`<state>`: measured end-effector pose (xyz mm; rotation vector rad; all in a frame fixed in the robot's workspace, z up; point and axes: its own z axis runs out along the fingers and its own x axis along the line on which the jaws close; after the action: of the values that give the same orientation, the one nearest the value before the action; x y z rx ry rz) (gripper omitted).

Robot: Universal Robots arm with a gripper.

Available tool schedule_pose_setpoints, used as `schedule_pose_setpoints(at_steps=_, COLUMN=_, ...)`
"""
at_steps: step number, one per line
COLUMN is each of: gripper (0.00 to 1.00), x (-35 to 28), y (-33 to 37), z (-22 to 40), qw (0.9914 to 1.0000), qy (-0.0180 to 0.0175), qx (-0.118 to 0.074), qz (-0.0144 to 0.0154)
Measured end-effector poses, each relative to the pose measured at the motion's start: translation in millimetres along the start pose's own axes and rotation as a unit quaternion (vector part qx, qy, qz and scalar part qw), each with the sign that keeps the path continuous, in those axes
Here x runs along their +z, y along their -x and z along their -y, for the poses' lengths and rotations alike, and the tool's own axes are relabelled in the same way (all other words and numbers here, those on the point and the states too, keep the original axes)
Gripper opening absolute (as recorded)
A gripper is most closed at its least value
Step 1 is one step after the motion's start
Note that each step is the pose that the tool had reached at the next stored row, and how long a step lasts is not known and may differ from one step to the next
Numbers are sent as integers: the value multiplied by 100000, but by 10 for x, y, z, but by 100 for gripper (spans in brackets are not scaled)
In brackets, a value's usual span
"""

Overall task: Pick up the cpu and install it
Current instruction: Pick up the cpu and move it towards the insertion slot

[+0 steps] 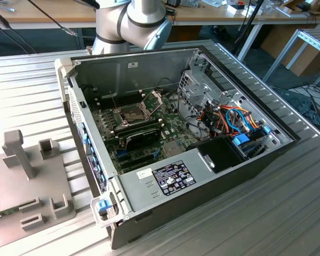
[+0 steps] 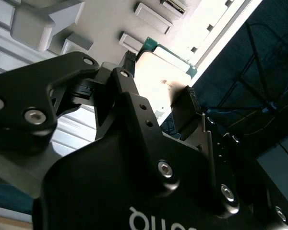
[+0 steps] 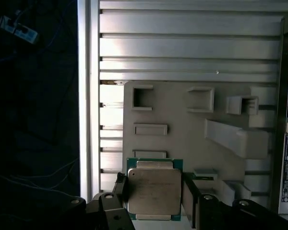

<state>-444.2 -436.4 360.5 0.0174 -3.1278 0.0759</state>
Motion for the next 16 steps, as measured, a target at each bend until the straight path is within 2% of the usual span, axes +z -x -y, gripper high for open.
schedule_pose_setpoints(at_steps=6, gripper=55, x=-138, y=-2, z=7, qw=100000, qy=-2, qx=3, qz=57)
schedule_pose_setpoints(at_steps=9, gripper=55, x=-238, y=-3, z=12, qw=100000, qy=-3, qx=6, qz=134)
schedule_pose_setpoints(at_steps=13, gripper=55, x=-290, y=-4, z=14, qw=100000, qy=-1, qx=8, qz=186)
schedule_pose_setpoints(at_steps=16, gripper=55, x=-300, y=-4, z=14, qw=100000, qy=6, qx=10, qz=202)
